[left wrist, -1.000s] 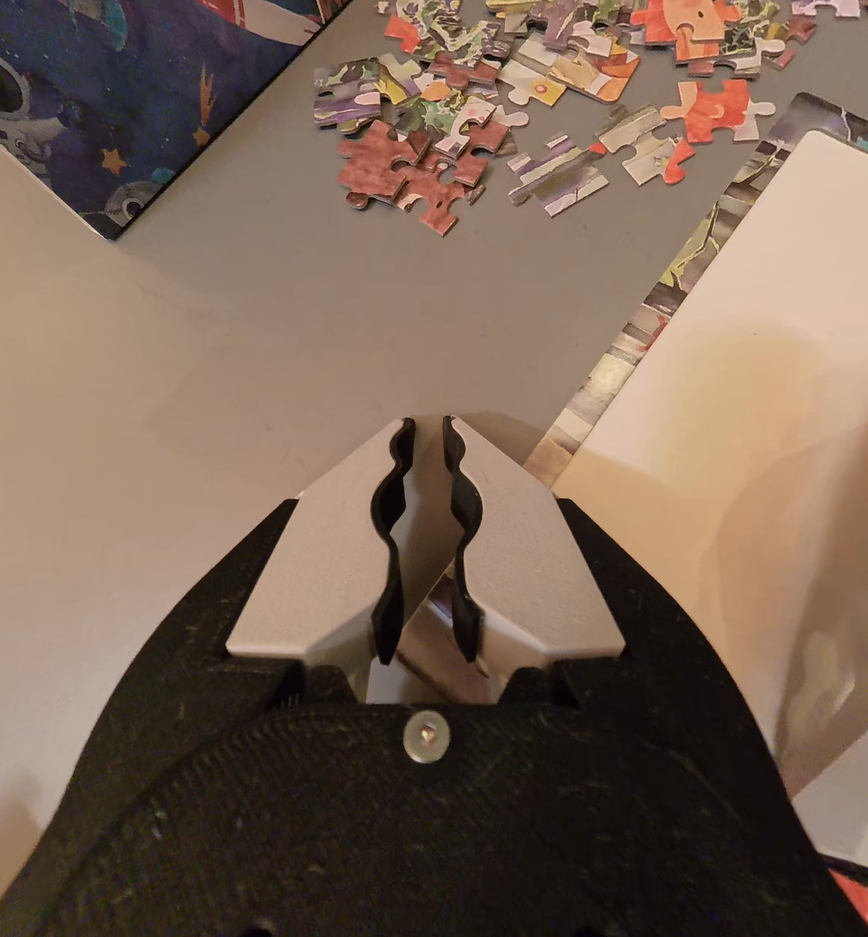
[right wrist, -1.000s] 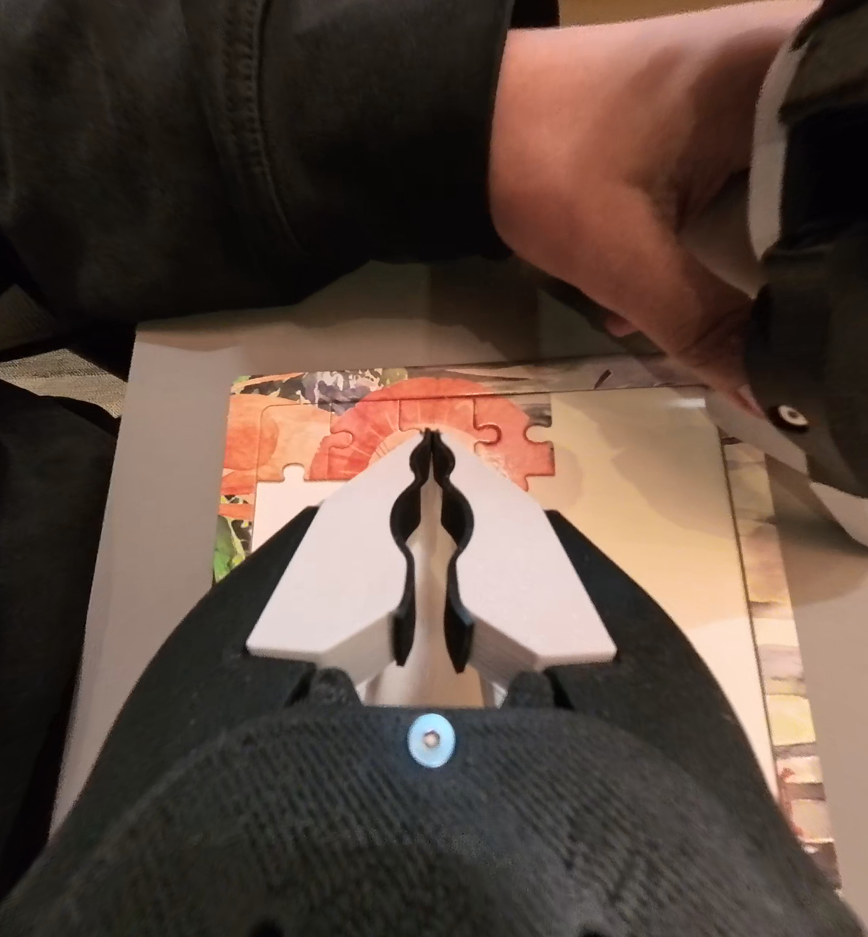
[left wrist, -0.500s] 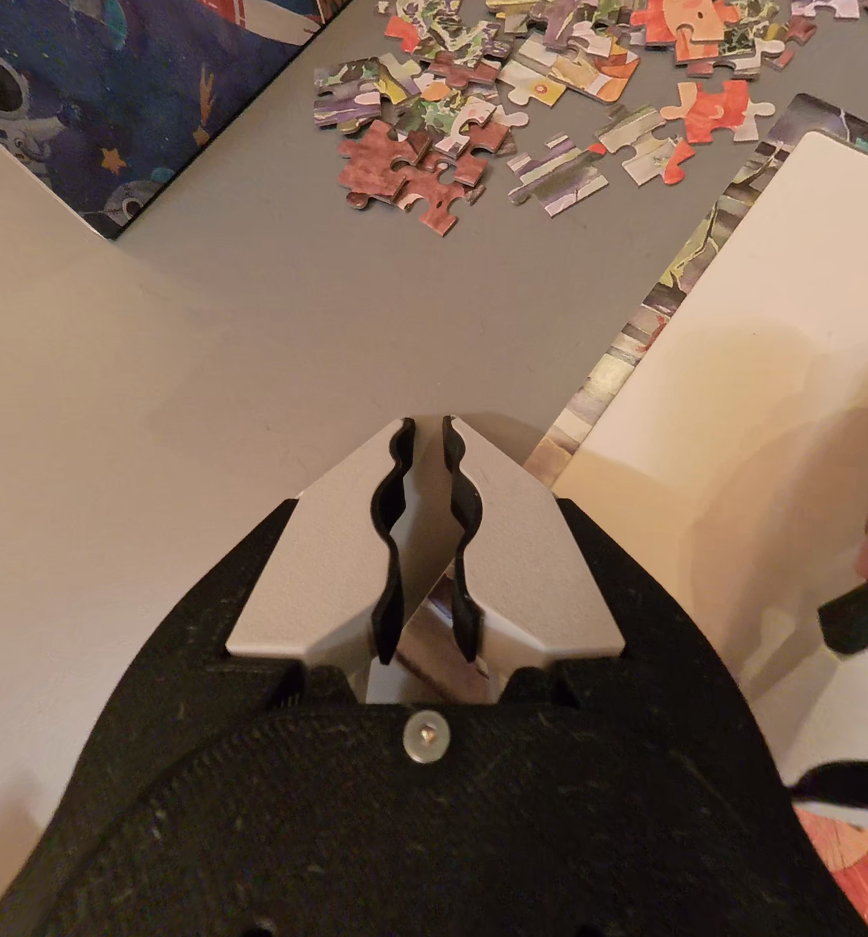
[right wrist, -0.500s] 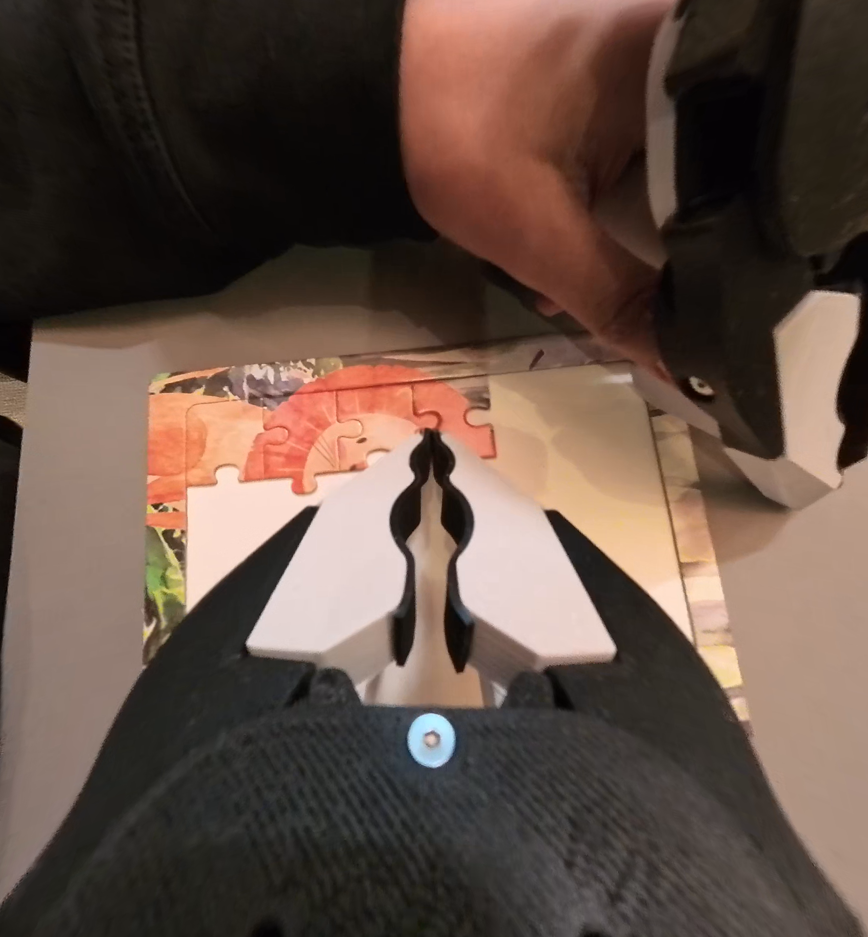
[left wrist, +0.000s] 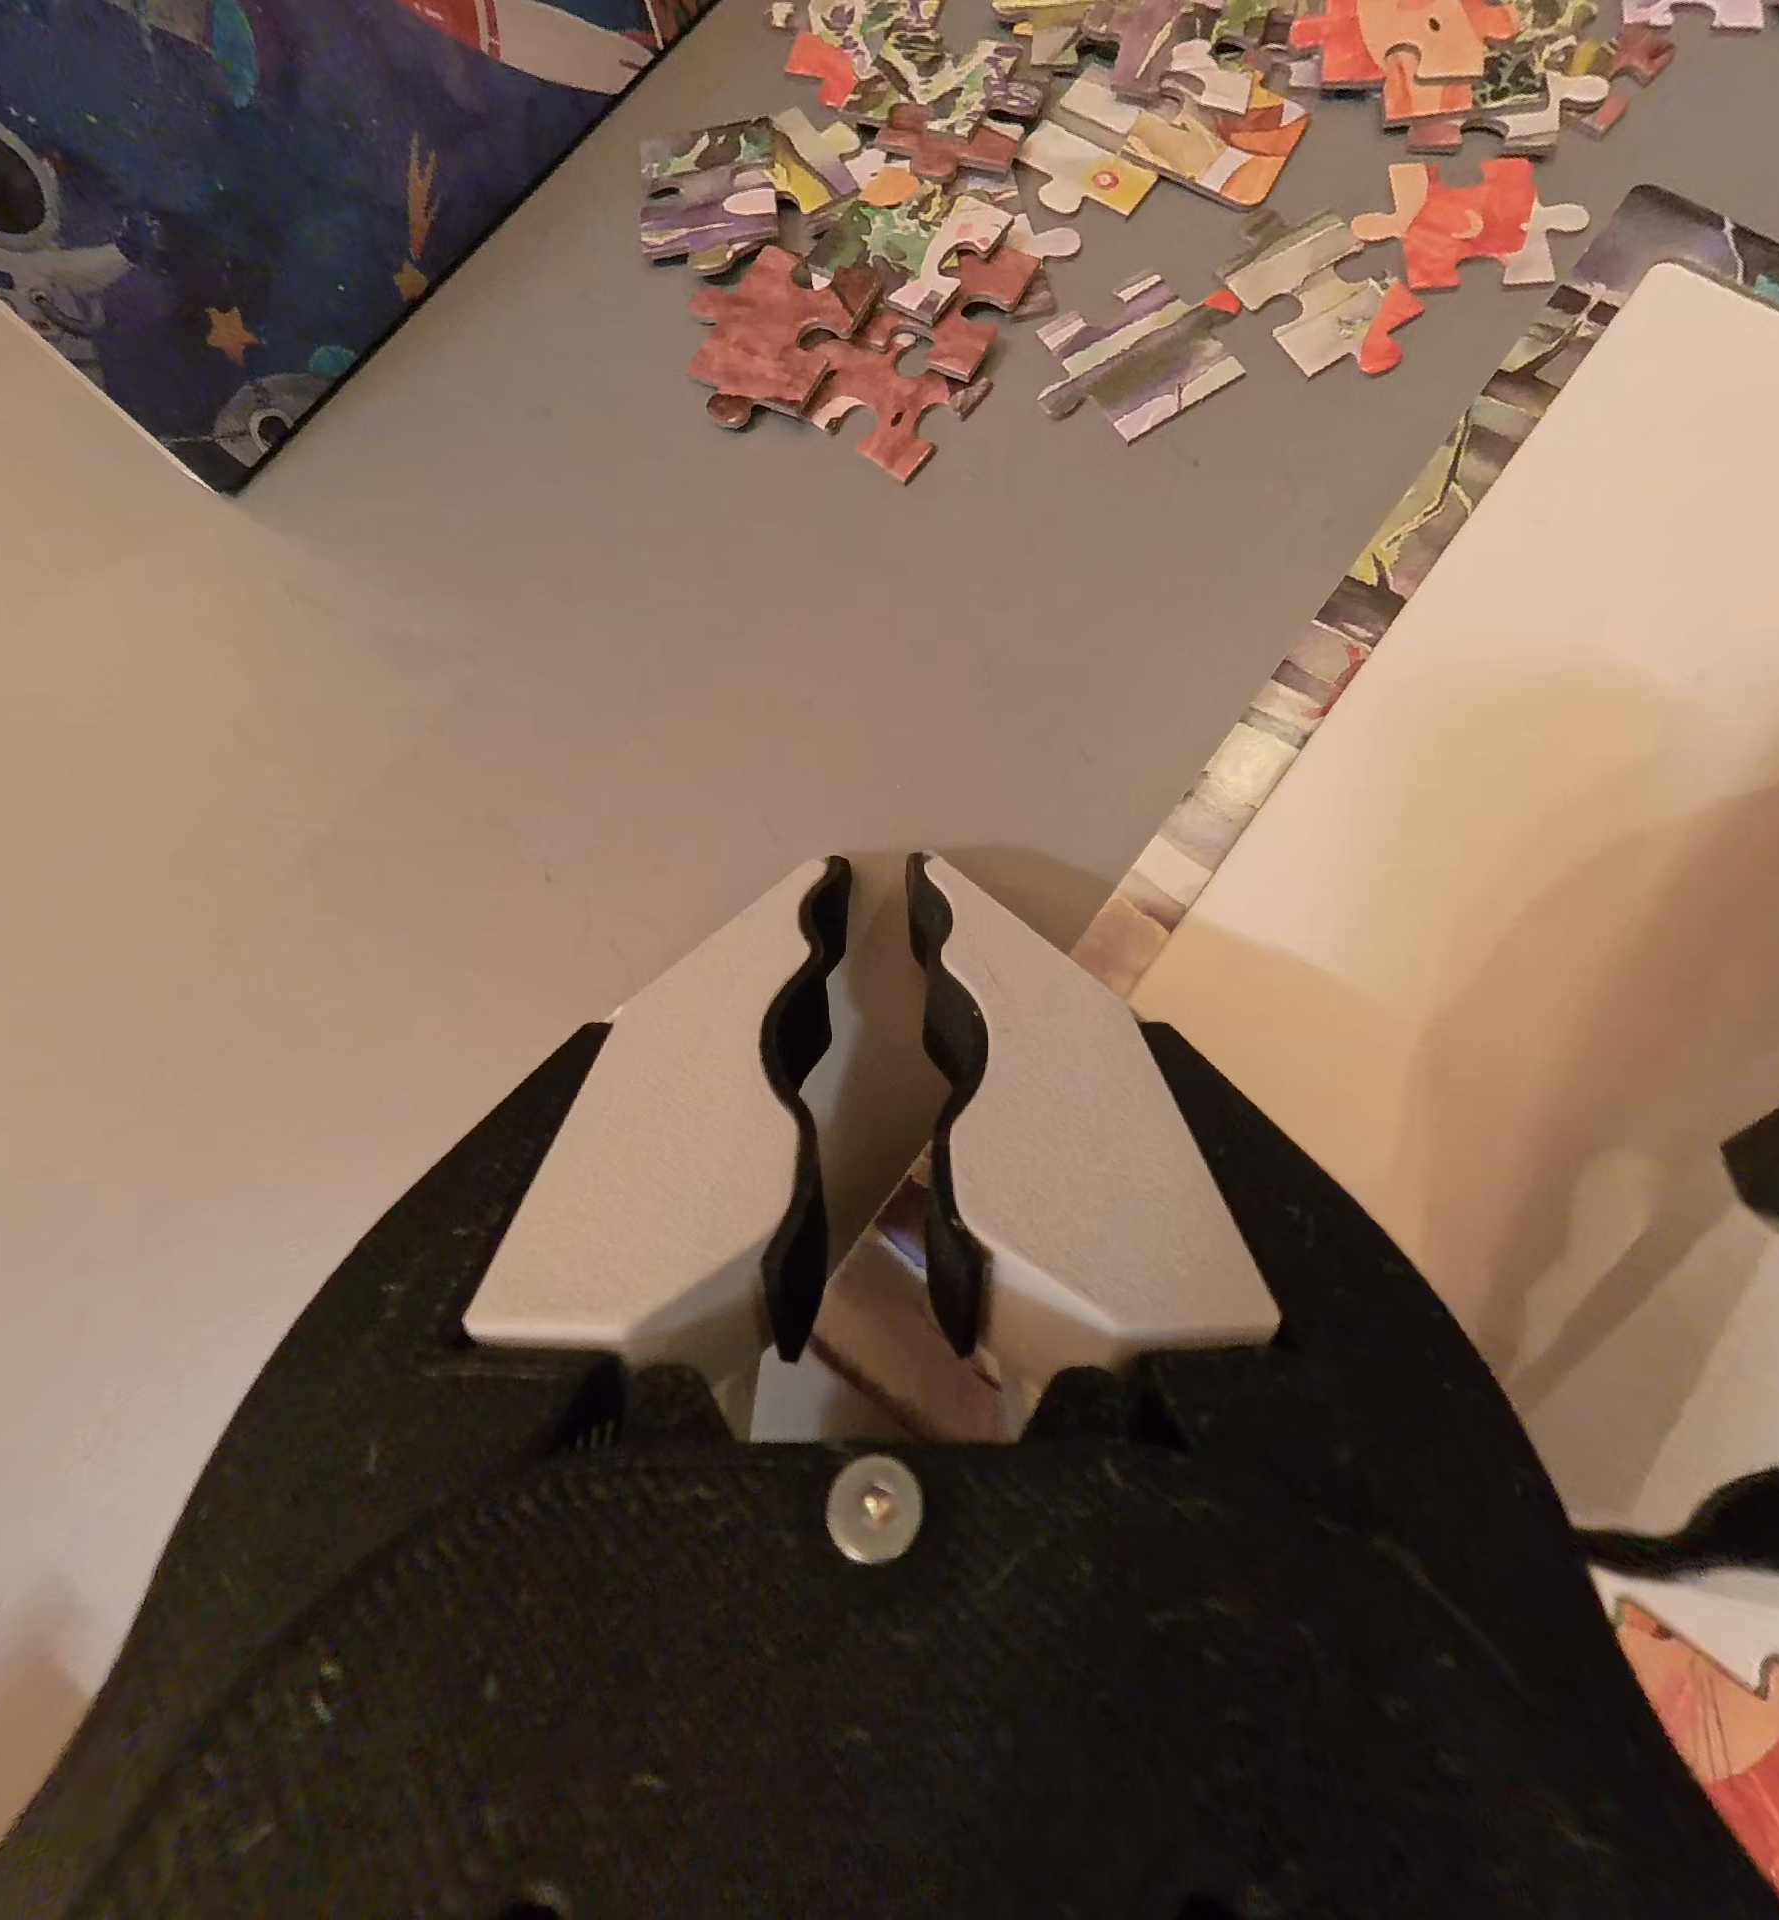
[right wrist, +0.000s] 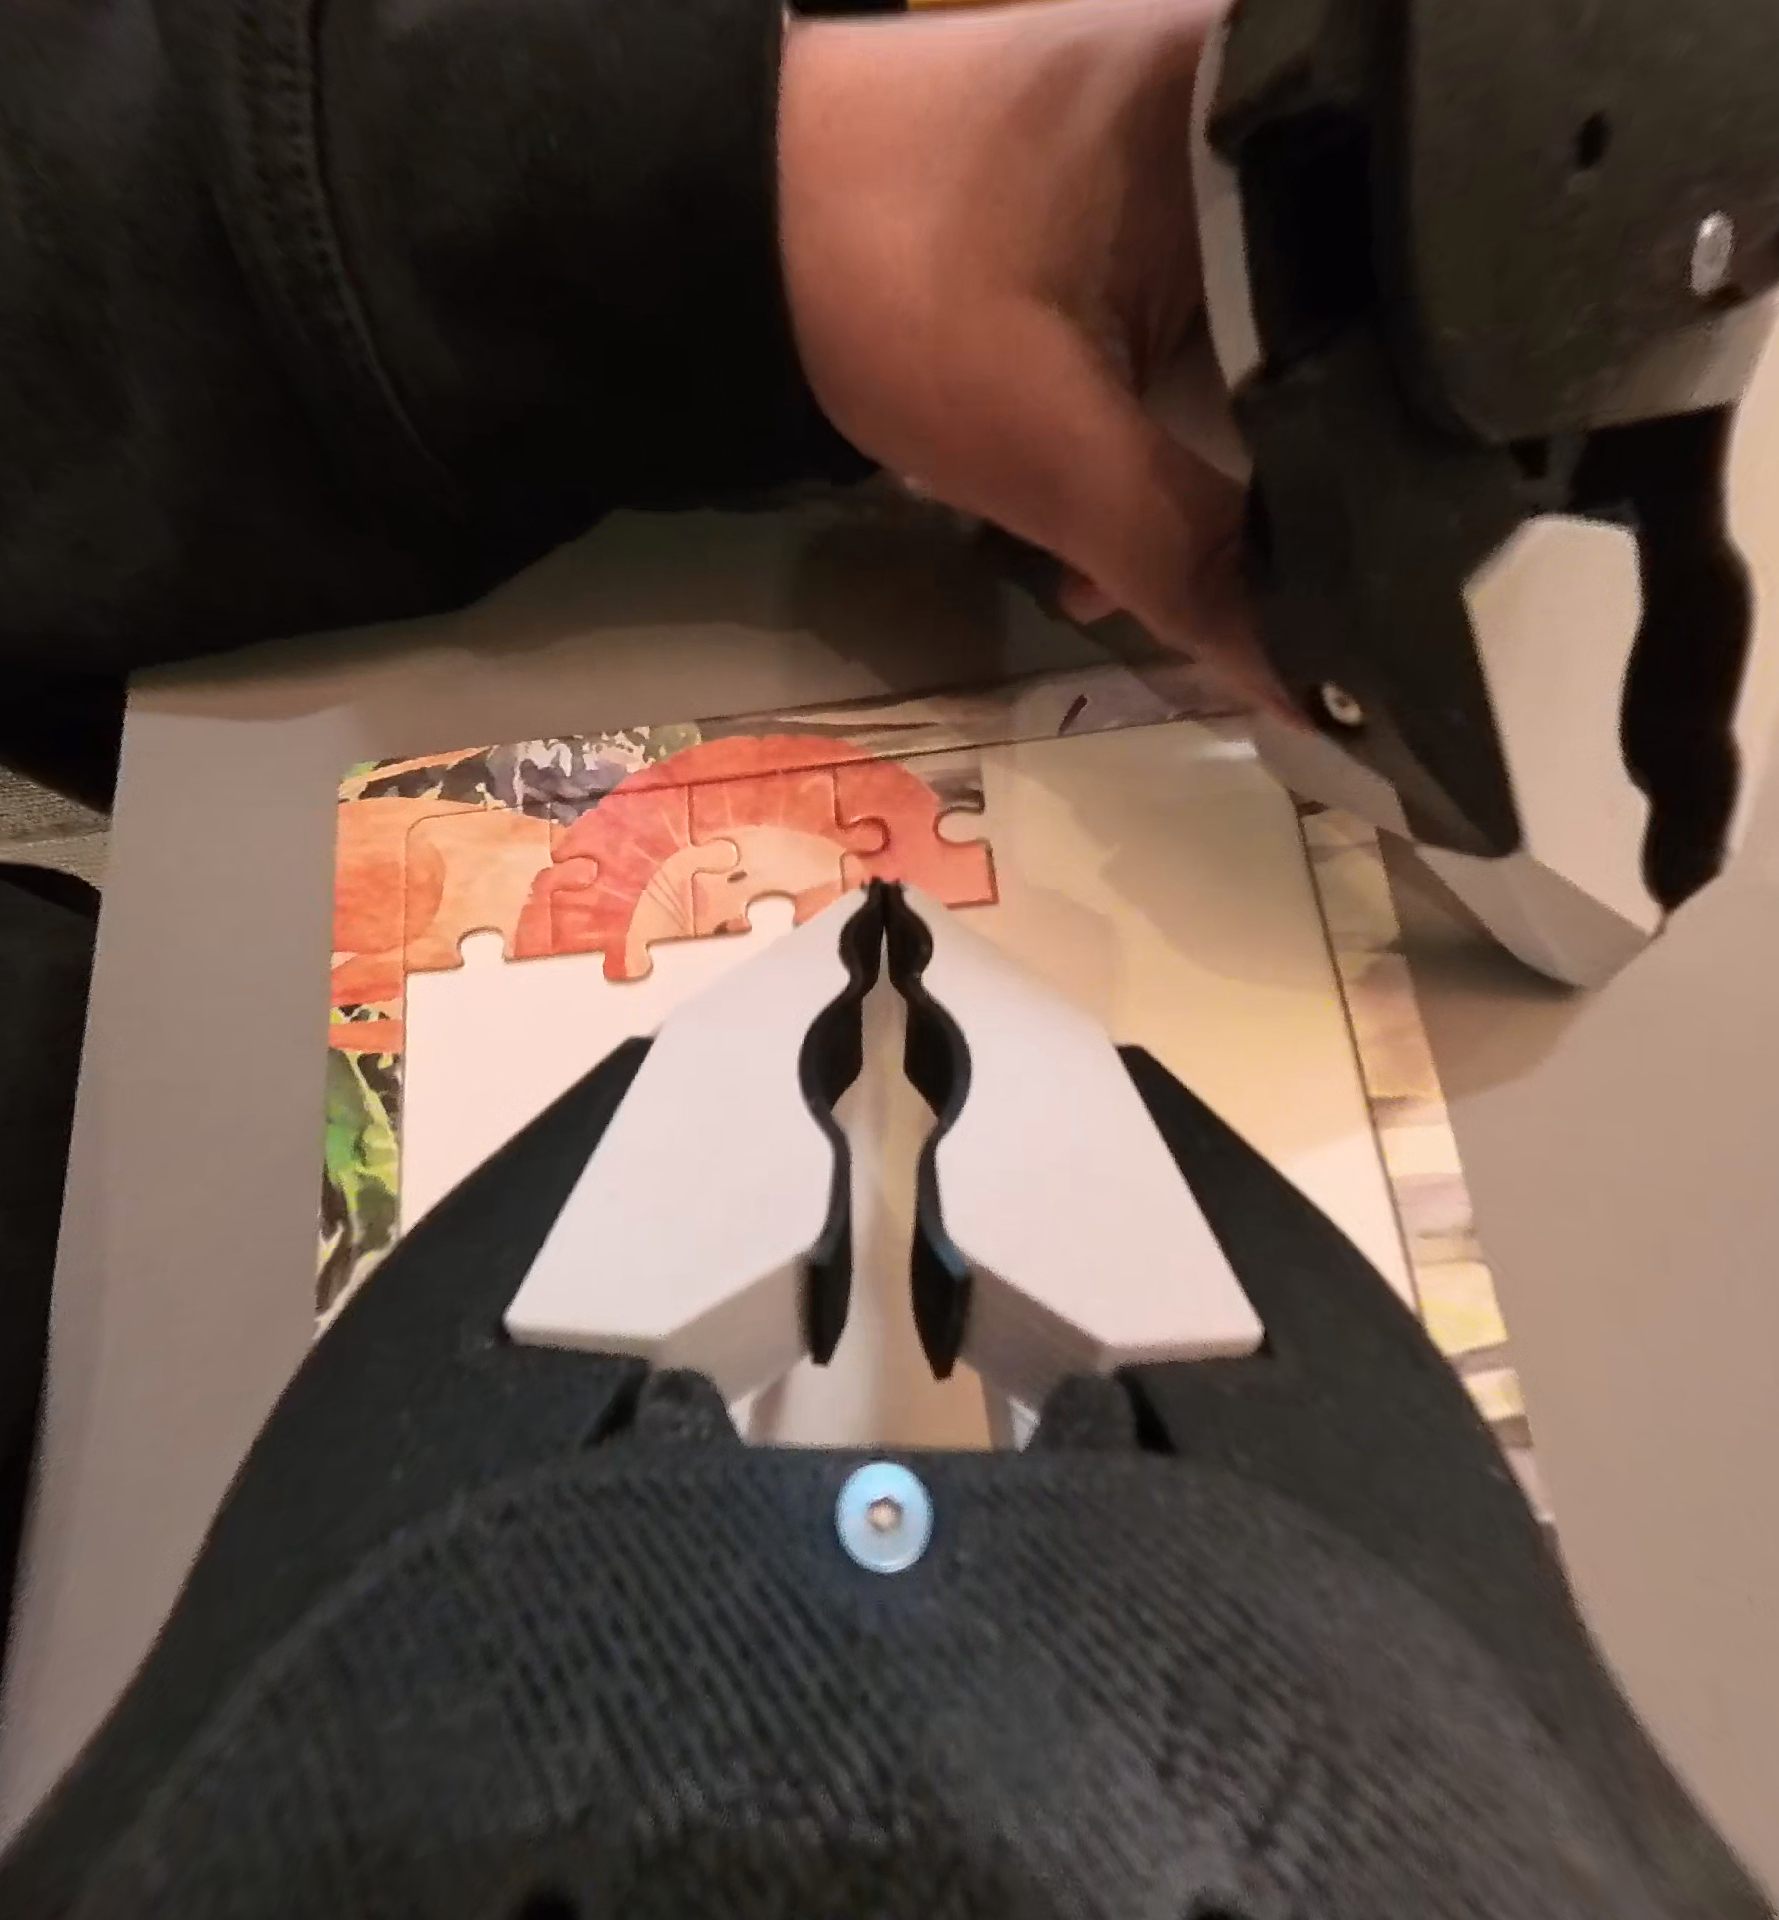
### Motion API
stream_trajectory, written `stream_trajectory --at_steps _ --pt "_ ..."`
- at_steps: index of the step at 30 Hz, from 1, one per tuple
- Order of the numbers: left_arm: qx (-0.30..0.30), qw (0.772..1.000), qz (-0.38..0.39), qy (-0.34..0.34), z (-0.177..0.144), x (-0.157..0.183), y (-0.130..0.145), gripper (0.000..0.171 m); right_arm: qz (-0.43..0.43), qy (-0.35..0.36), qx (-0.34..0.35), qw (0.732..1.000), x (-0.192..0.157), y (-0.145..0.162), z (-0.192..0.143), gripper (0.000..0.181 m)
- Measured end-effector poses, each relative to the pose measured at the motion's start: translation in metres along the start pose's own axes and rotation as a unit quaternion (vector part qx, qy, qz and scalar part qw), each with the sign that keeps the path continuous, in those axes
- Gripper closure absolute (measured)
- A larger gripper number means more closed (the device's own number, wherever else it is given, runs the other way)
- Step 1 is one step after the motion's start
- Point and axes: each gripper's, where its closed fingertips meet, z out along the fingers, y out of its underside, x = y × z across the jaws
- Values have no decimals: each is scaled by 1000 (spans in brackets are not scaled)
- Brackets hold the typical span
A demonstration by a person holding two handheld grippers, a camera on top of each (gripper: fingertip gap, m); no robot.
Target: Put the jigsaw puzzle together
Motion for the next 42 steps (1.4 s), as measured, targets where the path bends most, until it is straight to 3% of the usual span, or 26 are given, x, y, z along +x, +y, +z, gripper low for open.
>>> stream_trajectory --at_steps 5,9,12,16,22,28,42 --pt "-21 1000 -2 18 -27 -7 4 156 -1 -12 -11 1000 -3 14 0 181" --pt "42 998 -5 55 -61 -12 6 171 -11 -26 -13 1000 -9 15 -1 181" --pt "47 990 -17 131 -87 8 29 171 -14 -33 -9 999 -11 16 -2 181" --pt "74 989 0 125 -127 39 49 171 -17 -40 0 999 -11 14 -1 180" --pt "-7 997 0 76 -122 59 94 171 -38 -45 0 998 -16 13 0 177" --pt "-40 994 11 96 -112 69 105 171 -57 -51 3 997 -20 13 1 168" --pt "-23 989 -8 148 -109 79 102 171 -54 -38 11 998 -17 10 5 176"
